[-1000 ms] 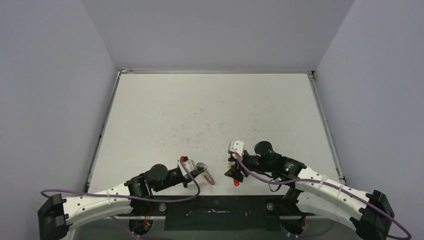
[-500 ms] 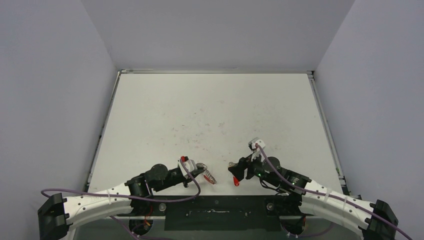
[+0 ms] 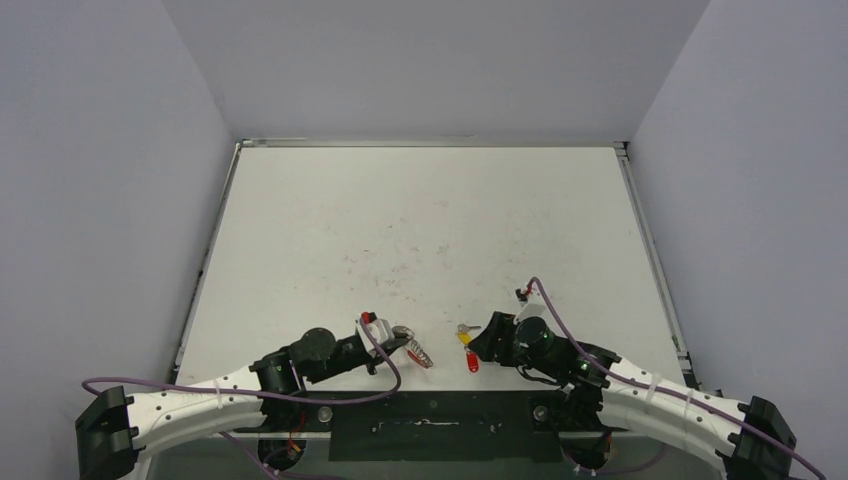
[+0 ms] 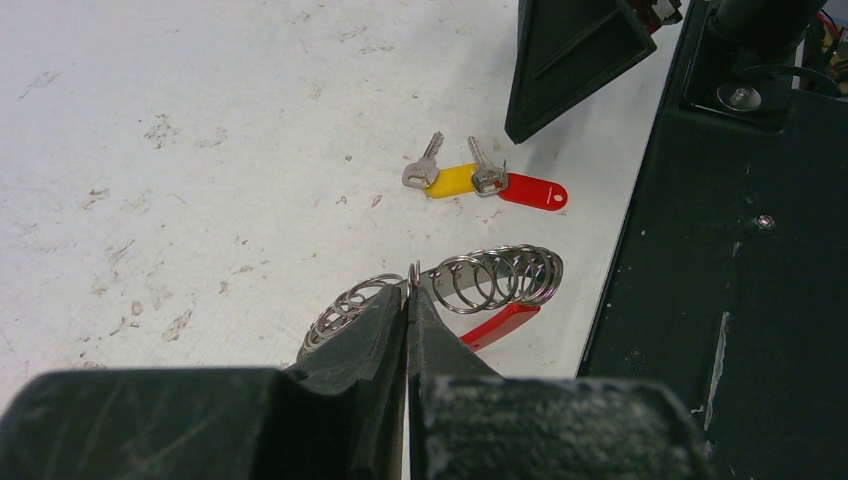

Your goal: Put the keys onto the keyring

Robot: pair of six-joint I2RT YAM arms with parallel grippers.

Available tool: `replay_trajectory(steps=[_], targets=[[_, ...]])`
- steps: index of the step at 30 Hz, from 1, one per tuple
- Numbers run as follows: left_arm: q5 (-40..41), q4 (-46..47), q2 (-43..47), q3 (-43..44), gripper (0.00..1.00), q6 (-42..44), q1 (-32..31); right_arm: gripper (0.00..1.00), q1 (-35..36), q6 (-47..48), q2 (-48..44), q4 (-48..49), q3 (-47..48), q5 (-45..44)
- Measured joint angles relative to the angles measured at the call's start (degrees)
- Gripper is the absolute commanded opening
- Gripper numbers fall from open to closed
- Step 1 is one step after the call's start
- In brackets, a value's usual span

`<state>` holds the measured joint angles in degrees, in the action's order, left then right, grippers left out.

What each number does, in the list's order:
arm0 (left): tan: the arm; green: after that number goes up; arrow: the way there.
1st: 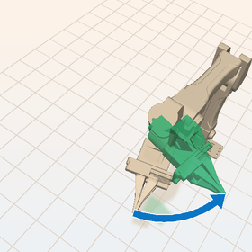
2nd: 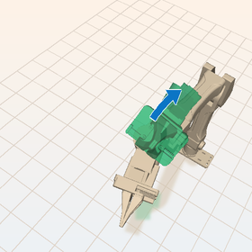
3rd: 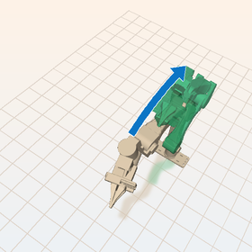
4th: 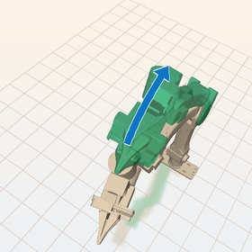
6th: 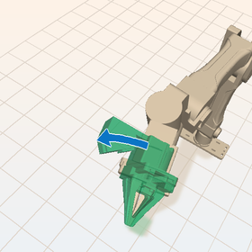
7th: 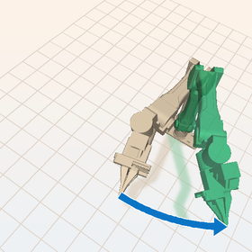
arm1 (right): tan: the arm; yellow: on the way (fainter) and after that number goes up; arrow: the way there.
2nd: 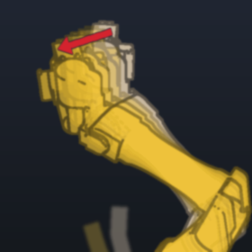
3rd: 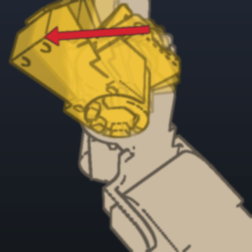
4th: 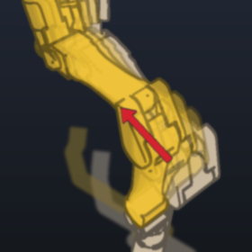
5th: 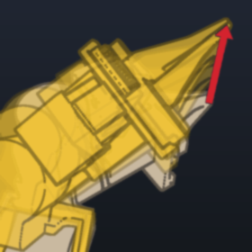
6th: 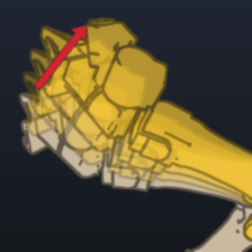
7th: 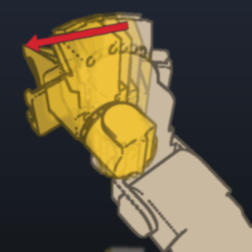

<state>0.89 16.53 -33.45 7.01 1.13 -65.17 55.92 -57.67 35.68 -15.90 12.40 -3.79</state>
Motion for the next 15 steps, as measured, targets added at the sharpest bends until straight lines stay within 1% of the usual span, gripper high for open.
replay_trajectory(steps=[3, 6, 12, 15], targets=[[0.0, 0.0, 0.0, 0.0, 0.0, 0.0, 0.0, 0.57, 0.0, -2.9, 2.9, 1.6, -0.7, 0.4], [0.1, -0.1, 0.0, 0.0, 0.0, 0.0, 0.0, 0.57, 0.0, -5.1, 8.8, 5.8, -1.6, 2.0], [0.4, -0.9, 0.7, 0.0, 0.0, 0.0, 0.0, 0.57, 0.0, -7.4, 22.4, 22.2, -0.7, 6.2], [0.4, -1.4, 1.3, 0.0, 0.0, 0.0, 0.0, 0.58, -0.6, -6.2, 29.0, 26.9, 1.9, 7.6]])
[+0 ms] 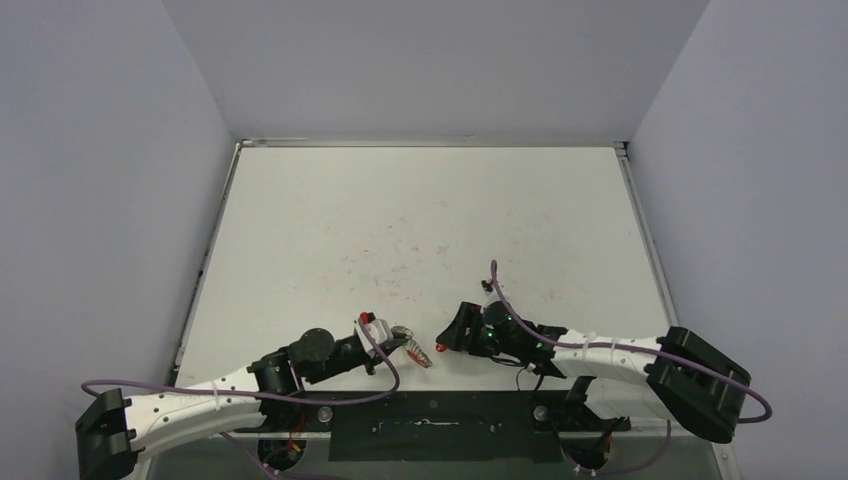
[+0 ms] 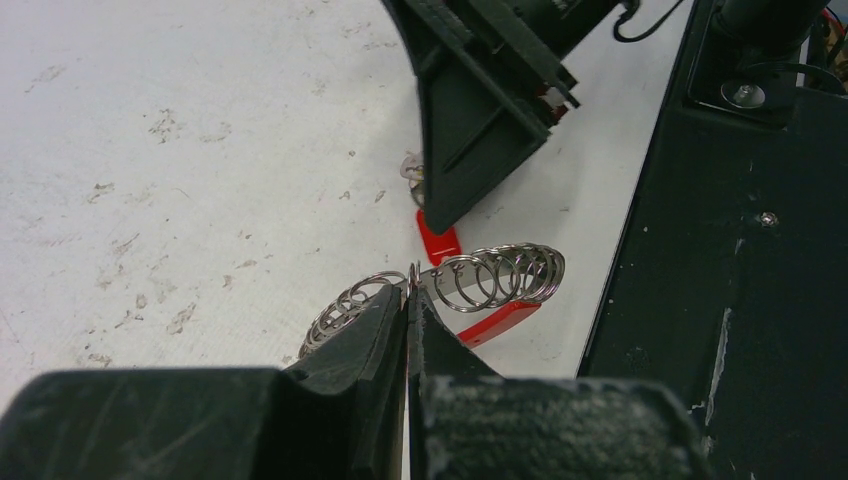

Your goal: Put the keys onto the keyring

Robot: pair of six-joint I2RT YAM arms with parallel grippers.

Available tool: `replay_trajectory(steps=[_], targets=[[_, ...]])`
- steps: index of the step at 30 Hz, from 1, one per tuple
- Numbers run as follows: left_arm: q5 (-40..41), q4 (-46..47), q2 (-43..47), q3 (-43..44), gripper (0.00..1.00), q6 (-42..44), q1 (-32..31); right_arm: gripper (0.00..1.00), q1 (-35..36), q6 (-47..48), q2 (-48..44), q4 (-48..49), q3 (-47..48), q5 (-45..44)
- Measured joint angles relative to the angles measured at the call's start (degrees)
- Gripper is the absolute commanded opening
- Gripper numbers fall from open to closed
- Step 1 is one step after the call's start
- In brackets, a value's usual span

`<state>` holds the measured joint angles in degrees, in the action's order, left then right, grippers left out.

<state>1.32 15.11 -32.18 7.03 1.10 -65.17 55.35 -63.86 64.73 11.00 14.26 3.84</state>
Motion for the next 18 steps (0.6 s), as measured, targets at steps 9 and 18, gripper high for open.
replay_trajectory(steps=[9, 18], targets=[[0.1, -2.1, 1.5, 0.3, 0.0, 0.0, 0.0, 0.61, -15.8, 12.4, 18.9, 8.7, 11.8, 8.5], [0.2, -2.5, 1.2, 0.4, 0.0, -0.1, 0.0, 0.6, -18.4, 28.0, 17.2, -1.3, 19.3, 13.9]])
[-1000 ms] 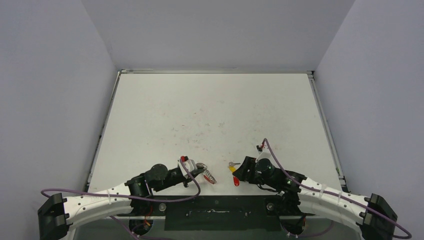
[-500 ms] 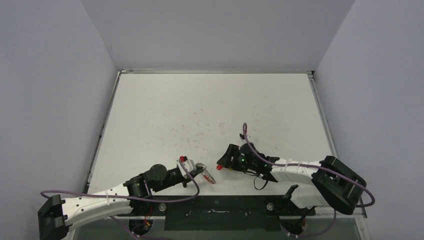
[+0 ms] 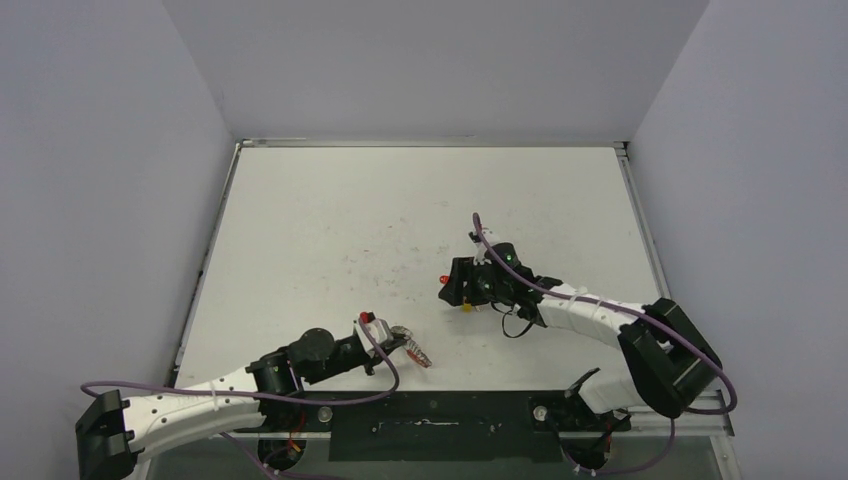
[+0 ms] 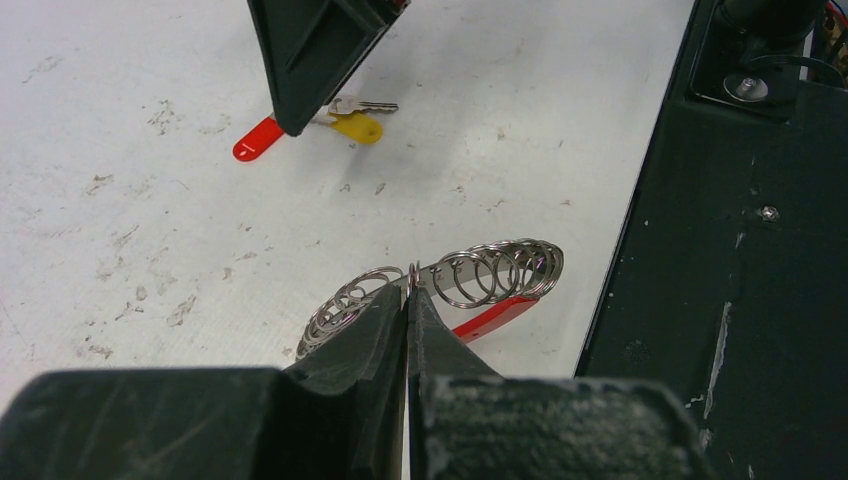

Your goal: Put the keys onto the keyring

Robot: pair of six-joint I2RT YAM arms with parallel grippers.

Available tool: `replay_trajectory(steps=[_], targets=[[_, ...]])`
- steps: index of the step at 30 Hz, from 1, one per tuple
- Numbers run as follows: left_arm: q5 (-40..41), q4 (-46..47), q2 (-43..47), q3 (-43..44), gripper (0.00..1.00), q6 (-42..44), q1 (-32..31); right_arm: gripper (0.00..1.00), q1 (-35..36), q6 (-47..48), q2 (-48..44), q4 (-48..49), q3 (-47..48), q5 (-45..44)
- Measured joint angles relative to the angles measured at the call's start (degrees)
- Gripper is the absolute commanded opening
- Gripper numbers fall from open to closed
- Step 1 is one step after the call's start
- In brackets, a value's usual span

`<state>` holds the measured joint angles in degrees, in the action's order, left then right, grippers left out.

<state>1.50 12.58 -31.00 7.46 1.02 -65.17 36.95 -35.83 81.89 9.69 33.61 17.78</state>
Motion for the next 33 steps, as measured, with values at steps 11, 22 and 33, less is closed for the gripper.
replay_trajectory(steps=[11, 22, 33], targets=[[0.0, 0.5, -1.3, 0.3, 0.0, -0.3, 0.0, 0.42, 0.3, 14.6, -6.7, -19.8, 5.0, -14.6], [0.0, 0.4, -1.1, 0.3, 0.0, -0.4, 0.0, 0.35, 0.2, 19.0, 0.2, -21.7, 7.7, -16.9], [0.0, 0.4, -1.1, 0.3, 0.0, -0.4, 0.0, 0.33, 0.2, 19.9, 3.3, -20.0, 8.8, -14.6]])
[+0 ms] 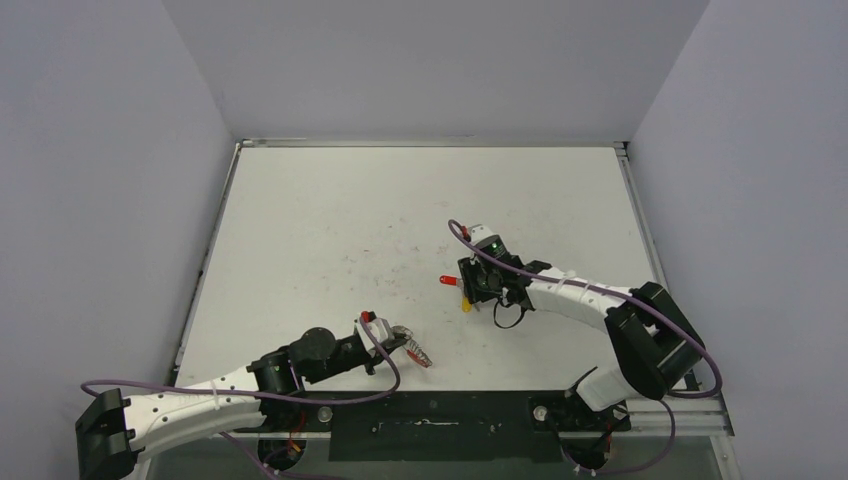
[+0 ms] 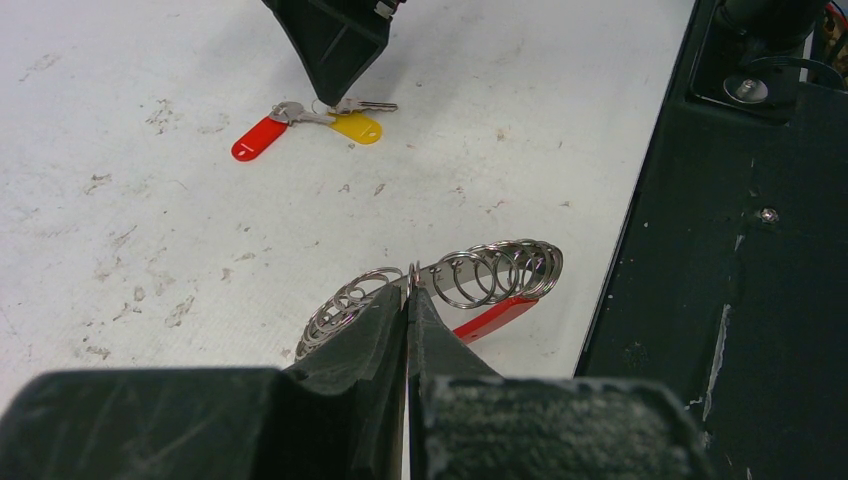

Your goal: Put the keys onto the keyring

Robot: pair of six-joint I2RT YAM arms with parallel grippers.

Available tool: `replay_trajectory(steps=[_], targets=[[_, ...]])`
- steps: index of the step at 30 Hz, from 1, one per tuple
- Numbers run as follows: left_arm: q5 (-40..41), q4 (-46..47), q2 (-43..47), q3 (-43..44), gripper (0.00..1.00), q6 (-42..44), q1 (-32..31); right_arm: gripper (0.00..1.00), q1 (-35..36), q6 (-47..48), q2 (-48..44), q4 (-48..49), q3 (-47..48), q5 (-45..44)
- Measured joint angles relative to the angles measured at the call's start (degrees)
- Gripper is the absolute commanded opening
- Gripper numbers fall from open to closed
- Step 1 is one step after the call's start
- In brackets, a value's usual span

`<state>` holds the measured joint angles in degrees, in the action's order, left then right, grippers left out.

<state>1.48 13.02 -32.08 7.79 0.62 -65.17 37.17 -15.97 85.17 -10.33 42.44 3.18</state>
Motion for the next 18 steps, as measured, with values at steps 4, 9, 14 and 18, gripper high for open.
replay_trajectory(steps=[4, 9, 14, 18], targets=[[0.0, 0.0, 0.0, 0.0, 0.0, 0.0, 0.0, 0.27, 0.0, 0.4, 0.8, 0.7, 0.5, 1.0], [0.0, 0.0, 0.0, 0.0, 0.0, 0.0, 0.0, 0.15, 0.0, 0.8, 2.8, 1.4, 0.7, 2.1], [0.0, -0.5, 0.0, 0.4, 0.0, 0.0, 0.0, 0.0, 0.0, 1.5, 3.6, 2.0, 0.7, 2.3], [0.0, -0.9, 0.0, 0.4, 0.0, 0.0, 0.0, 0.0, 0.0, 2.0, 3.5, 2.3, 0.7, 2.4]])
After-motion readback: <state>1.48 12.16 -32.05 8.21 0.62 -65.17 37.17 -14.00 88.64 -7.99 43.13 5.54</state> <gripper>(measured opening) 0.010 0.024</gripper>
